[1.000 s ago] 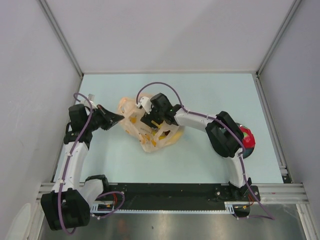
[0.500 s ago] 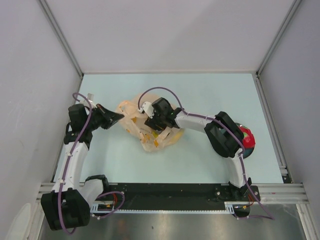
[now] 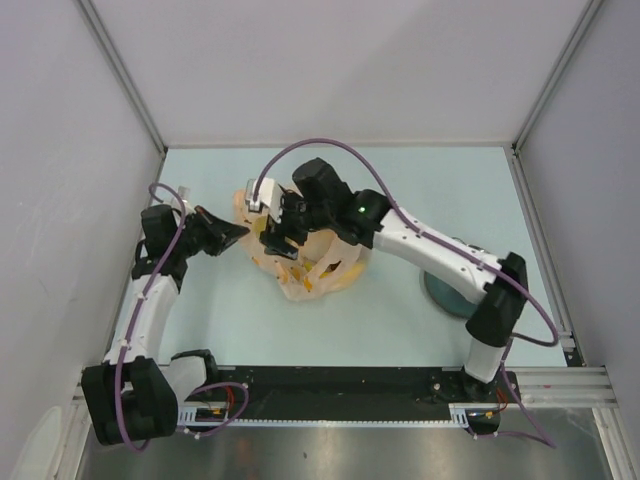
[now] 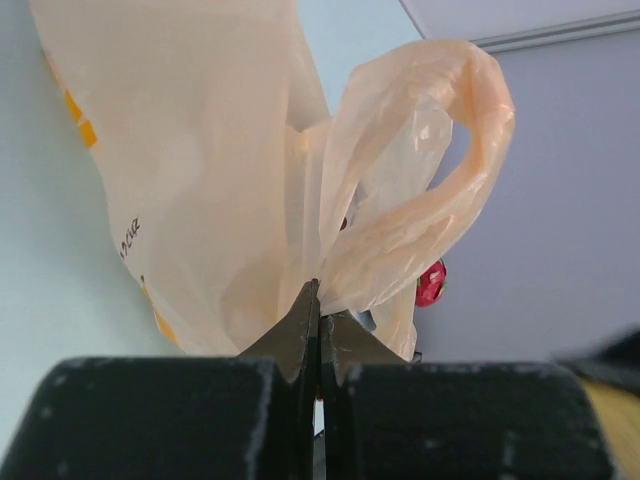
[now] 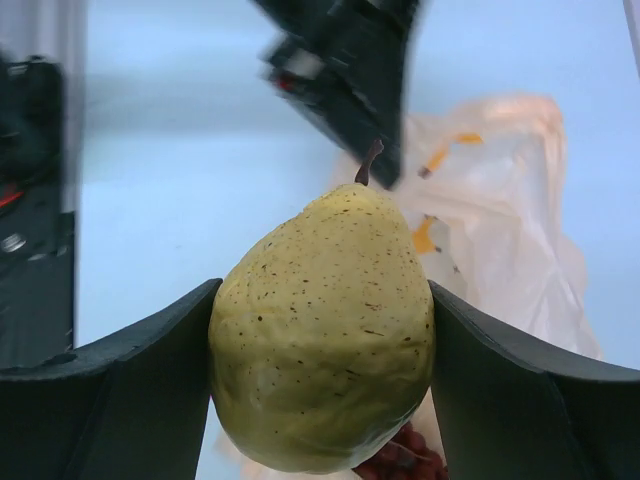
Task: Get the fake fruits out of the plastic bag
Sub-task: Take out the fake fruit from the plastic bag, then place the fake fruit on the plate.
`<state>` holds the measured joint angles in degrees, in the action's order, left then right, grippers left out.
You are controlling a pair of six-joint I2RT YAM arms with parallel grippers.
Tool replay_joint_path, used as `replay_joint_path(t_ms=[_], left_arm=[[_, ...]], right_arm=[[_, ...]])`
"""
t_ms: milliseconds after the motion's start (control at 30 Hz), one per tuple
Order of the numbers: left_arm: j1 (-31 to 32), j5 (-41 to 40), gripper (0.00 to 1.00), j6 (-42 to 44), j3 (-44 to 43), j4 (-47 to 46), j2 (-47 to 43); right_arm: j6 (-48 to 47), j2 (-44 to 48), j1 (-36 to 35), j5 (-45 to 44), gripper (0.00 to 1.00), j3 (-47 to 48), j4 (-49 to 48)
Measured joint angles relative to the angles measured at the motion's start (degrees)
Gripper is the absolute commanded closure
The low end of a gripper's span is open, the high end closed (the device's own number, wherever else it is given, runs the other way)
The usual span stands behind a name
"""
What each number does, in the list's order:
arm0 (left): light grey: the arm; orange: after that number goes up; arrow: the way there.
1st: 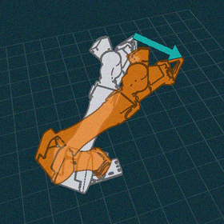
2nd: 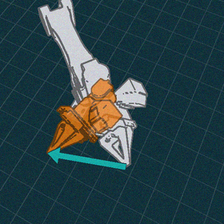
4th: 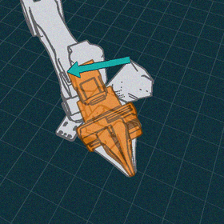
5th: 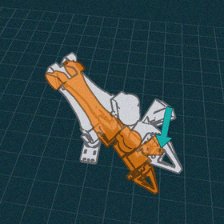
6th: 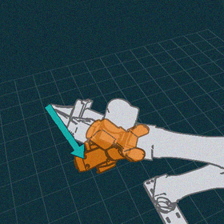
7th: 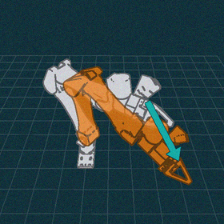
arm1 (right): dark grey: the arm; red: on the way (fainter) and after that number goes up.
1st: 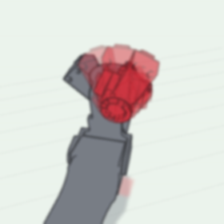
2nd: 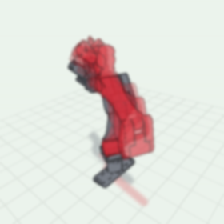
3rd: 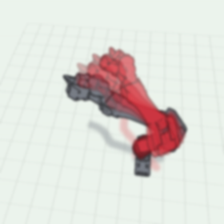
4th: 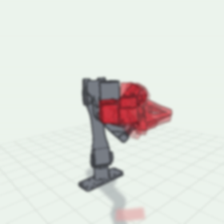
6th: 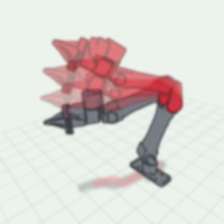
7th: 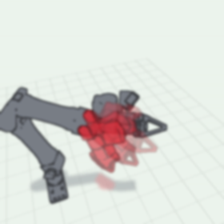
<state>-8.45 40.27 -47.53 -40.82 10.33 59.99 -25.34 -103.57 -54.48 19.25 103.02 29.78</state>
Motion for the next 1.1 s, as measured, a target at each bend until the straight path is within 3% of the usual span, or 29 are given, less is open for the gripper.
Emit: replay_joint_path(t_ms=[233,367,533,867,1100], left_arm=[[0.0,0.0,1.00,-0.1,-1.3,-0.3,2.4],[0.0,0.0,1.00,-0.1,-1.7,-0.9,2.4],[0.0,0.0,1.00,0.0,-2.3,-0.7,3.6],[0.0,-0.1,1.00,0.0,-4.0,-0.2,6.4],[-0.5,-0.9,1.00,0.7,-4.2,0.9,5.6]], right_arm=[[-8.9,10.6,0.7,4.0,0.50,-2.7,10.7],[-6.9,18.5,9.3,0.6,0.51,-12.3,14.5],[-0.9,26.8,21.6,-10.3,0.50,-25.3,17.9],[9.3,28.3,34.7,-28.1,0.51,-39.0,18.4],[7.0,26.7,35.3,-33.3,0.50,-47.3,14.0]])
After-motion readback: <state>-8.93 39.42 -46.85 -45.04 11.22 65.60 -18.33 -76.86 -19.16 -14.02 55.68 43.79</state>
